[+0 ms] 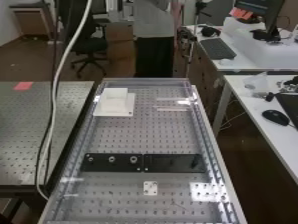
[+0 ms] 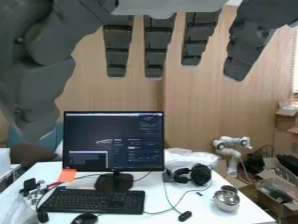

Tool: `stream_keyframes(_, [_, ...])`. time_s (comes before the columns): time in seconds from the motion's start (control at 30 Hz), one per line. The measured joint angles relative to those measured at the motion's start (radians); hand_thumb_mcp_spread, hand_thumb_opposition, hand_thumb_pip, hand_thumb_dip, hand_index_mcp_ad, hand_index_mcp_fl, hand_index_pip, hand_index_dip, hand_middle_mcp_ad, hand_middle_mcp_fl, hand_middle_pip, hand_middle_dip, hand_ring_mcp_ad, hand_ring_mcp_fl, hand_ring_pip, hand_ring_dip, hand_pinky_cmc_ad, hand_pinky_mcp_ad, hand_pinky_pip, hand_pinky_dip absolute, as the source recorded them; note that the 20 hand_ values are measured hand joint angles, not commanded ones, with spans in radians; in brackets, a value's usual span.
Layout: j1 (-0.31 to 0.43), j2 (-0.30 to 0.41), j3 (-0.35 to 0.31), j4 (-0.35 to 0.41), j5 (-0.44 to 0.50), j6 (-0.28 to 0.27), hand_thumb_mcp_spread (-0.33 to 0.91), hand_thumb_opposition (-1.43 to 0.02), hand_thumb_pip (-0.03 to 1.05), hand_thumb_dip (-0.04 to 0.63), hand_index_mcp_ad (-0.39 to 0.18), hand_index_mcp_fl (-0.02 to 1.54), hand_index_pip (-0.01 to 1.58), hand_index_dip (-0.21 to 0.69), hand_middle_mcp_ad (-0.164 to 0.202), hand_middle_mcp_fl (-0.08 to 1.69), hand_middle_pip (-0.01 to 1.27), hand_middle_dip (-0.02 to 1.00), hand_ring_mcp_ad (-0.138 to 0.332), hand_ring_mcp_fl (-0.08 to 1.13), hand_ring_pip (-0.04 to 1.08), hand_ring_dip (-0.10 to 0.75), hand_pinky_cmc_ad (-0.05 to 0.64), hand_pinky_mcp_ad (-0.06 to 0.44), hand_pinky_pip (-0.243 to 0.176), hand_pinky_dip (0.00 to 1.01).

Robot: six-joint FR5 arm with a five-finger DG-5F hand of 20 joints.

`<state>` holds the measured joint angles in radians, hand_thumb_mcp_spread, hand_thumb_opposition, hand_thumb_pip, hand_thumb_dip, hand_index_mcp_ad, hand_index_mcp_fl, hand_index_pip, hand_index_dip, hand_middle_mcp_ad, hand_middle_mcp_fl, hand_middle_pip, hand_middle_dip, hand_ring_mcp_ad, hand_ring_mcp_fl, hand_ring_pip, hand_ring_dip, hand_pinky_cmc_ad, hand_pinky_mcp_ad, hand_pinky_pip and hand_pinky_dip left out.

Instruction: Grab the chopstick and place it in the clear container

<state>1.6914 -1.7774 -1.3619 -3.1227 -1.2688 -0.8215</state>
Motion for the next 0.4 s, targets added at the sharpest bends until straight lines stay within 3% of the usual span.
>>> stream_keyframes(0.4, [-0.002,0.001,0.002,-0.004,-0.006,-0.002,0.15,-0.7,0.61,0.127,-0.195,0.24,0.05,0.332,-0.002,0.14,0.12,0.35,0.113,0.0,0.12,0.195,0.496,0.354,-0.105,0.18])
